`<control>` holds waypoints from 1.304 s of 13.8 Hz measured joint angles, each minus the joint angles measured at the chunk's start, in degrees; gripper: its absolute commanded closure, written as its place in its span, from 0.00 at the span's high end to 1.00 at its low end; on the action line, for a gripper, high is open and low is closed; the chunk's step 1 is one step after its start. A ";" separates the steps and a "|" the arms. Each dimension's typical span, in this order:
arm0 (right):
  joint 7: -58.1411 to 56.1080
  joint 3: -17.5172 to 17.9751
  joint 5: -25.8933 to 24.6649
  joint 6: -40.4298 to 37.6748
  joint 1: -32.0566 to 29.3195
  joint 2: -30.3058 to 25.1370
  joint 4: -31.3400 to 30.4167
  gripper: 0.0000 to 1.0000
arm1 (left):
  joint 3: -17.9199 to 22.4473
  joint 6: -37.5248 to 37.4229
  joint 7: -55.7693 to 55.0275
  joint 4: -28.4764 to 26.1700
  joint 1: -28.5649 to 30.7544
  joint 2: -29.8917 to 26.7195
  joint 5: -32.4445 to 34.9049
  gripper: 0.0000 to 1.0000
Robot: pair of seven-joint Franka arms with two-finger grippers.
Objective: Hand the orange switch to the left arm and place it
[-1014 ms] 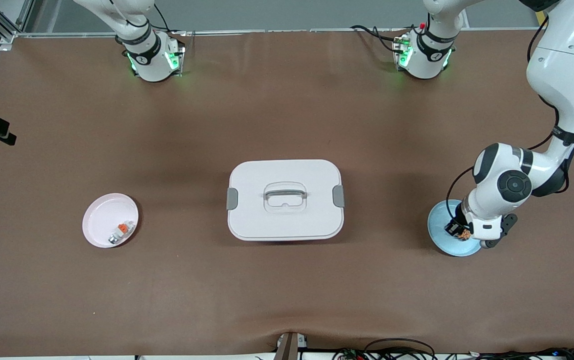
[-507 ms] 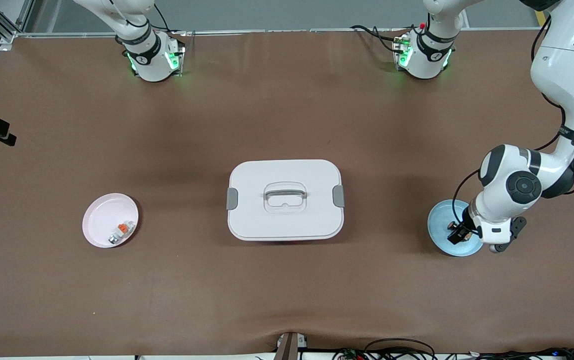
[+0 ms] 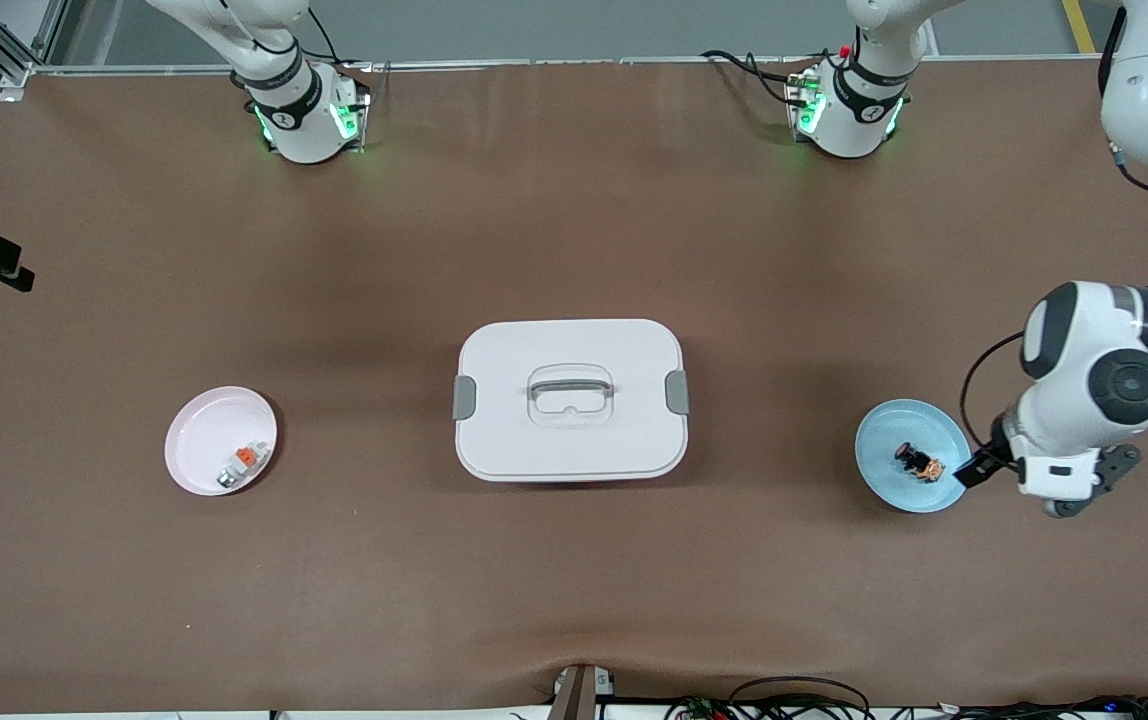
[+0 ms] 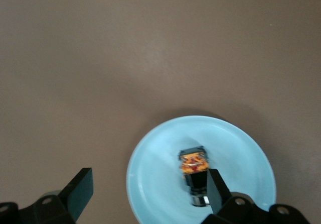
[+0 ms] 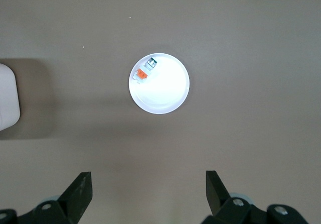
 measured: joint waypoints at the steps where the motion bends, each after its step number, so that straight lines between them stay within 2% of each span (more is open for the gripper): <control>1: 0.02 -2.31 0.04 -0.02 2.35 0.00 0.00 1.00 | -0.02 -0.50 3.29 0.21 1.17 -0.63 0.00 1.00; 4: 0.96 -4.93 1.04 -0.56 4.66 0.00 0.00 1.00 | -0.02 -2.50 14.41 0.30 4.79 -2.27 -0.39 1.00; 7: 3.14 -5.87 3.28 -1.18 4.53 0.00 0.00 1.00 | 0.65 -4.56 25.12 0.53 6.06 -5.20 -5.22 1.00; 10: 3.48 -5.91 3.66 -1.22 4.56 0.00 0.01 1.00 | 3.27 -7.40 33.88 0.55 4.94 -9.71 -10.72 1.00; 12: 3.51 -5.87 3.75 -1.28 4.60 0.00 0.01 1.00 | 8.86 -8.99 38.13 0.40 0.25 -12.27 -13.88 1.00; 16: 3.51 -5.86 3.79 -1.36 4.60 0.00 0.01 1.00 | 27.11 -11.90 47.31 -1.35 -15.21 -17.44 -22.83 1.00; 18: 3.52 -5.86 3.79 -1.36 4.60 0.00 0.01 1.00 | 30.59 -14.75 48.60 -1.94 -18.81 -20.50 -24.76 1.00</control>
